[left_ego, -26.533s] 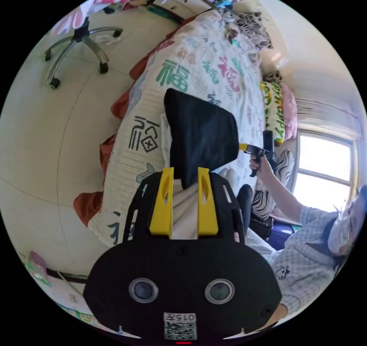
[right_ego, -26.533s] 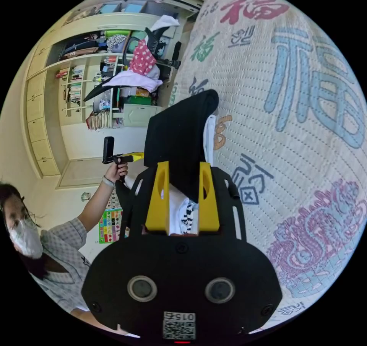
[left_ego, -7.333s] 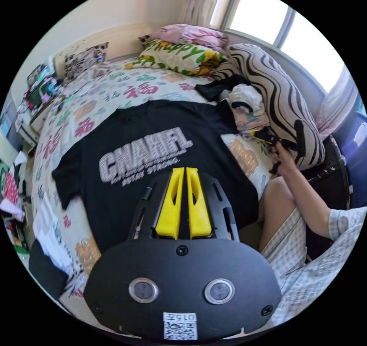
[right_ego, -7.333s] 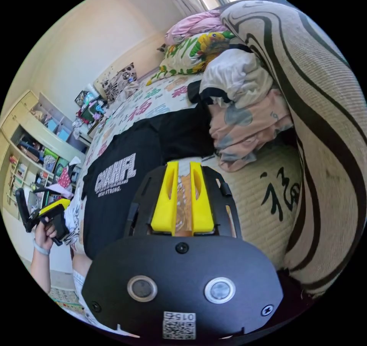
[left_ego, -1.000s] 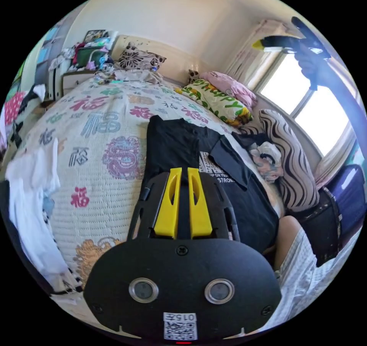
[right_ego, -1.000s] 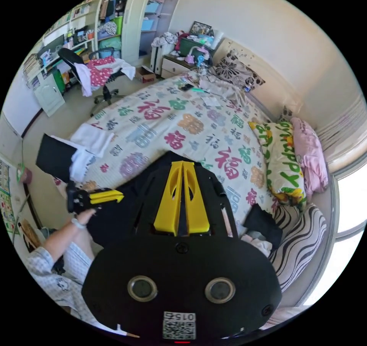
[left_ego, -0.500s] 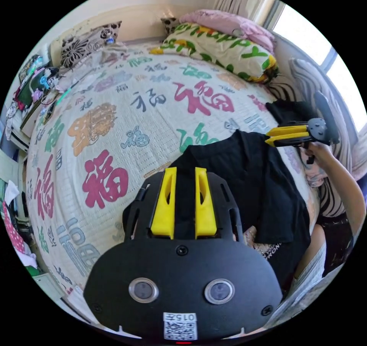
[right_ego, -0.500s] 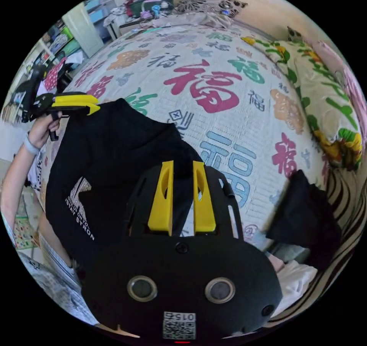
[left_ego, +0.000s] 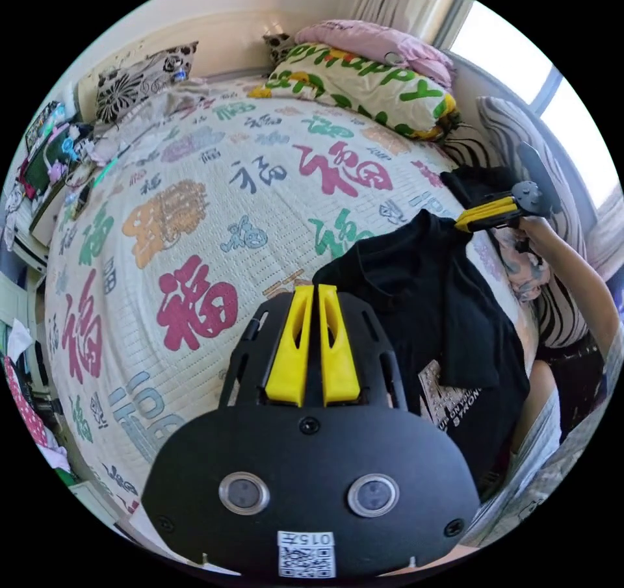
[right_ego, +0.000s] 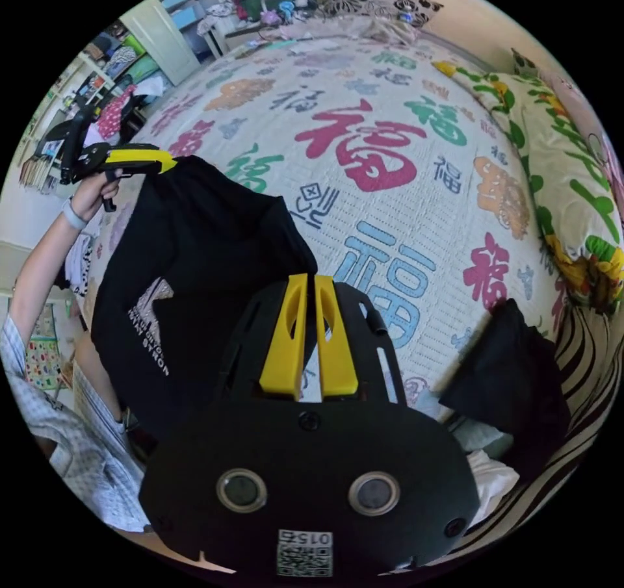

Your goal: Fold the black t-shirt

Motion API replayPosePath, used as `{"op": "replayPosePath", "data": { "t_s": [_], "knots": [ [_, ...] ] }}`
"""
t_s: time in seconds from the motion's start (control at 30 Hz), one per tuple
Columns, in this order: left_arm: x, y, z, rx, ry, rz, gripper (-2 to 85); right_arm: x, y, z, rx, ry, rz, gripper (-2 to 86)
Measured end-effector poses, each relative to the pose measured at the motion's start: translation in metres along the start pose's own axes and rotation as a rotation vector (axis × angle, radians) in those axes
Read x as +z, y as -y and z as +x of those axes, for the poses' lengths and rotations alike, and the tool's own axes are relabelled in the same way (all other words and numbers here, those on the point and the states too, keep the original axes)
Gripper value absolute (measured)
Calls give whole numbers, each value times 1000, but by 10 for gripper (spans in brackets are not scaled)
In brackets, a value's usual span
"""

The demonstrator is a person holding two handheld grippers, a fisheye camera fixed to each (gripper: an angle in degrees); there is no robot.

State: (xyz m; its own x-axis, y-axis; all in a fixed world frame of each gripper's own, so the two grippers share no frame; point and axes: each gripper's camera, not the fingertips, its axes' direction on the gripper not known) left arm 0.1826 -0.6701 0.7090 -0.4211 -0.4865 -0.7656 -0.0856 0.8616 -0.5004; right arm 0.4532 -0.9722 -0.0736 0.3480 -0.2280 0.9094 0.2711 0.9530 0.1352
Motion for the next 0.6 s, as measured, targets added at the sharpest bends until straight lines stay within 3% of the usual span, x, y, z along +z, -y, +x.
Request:
{"op": "replayPosePath", "data": {
  "t_s": [0.27,0.43,0.6],
  "knots": [
    [-161,-173,116,138,-78,176,4,-93,-160,-57,-94,118,202,0],
    [-205,-308,188,150,-128,163,3,-101,-269,-118,-200,163,179,-2],
    [-187,-425,234,62,-197,72,2,-38,-369,-168,-222,218,11,-8]
  ]
}}
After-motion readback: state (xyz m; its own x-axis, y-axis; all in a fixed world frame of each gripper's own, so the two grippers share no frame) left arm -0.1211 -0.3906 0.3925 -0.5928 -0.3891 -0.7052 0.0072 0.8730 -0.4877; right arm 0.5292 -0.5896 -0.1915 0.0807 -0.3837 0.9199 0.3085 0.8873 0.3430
